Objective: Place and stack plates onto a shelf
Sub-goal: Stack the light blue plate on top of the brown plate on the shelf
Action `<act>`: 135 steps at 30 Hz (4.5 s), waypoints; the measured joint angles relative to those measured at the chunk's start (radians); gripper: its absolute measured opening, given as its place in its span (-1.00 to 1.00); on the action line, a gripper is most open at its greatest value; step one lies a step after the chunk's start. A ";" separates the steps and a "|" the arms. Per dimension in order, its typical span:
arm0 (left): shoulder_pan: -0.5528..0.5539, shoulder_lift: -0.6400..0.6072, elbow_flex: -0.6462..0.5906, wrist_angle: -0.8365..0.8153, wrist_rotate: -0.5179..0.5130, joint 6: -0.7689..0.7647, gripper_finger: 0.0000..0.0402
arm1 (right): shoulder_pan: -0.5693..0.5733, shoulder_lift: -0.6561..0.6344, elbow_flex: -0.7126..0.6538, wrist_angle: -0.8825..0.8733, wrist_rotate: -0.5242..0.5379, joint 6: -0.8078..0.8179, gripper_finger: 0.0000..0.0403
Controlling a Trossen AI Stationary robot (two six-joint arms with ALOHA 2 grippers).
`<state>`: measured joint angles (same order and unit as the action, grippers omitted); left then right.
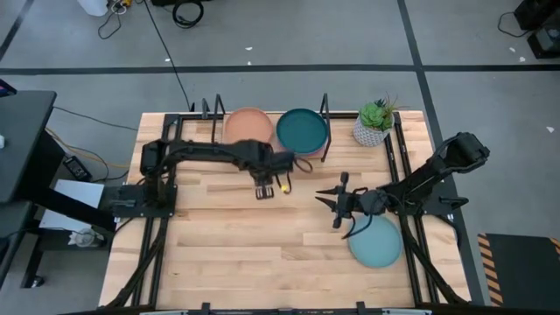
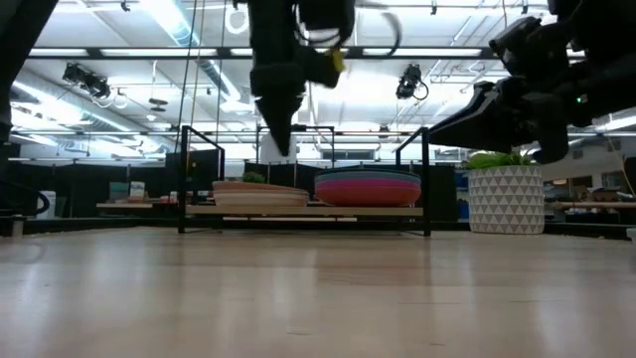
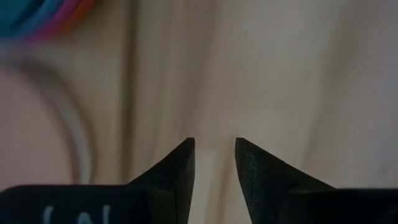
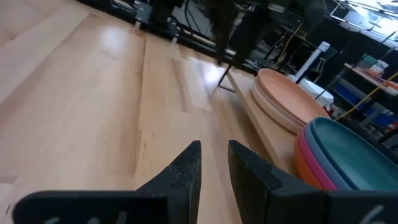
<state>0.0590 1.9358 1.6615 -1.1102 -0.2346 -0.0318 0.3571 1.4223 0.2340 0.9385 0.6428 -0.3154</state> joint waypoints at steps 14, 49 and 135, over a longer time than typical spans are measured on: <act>-0.235 -0.008 -0.016 0.374 0.169 0.254 -0.40 | 0.067 0.000 0.002 -0.077 0.000 0.034 -0.57; -0.353 -0.338 -0.851 1.043 -0.086 0.201 -0.61 | 0.081 -0.001 0.573 -1.907 -0.588 0.708 -0.09; -0.292 0.075 -0.729 1.828 0.088 1.277 -0.65 | -0.505 0.000 0.500 -1.399 -1.004 0.740 -0.85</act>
<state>-0.2328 2.0109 0.9325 0.7176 -0.1462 1.2448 -0.1474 1.4223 0.7339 -0.4607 -0.3615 0.4250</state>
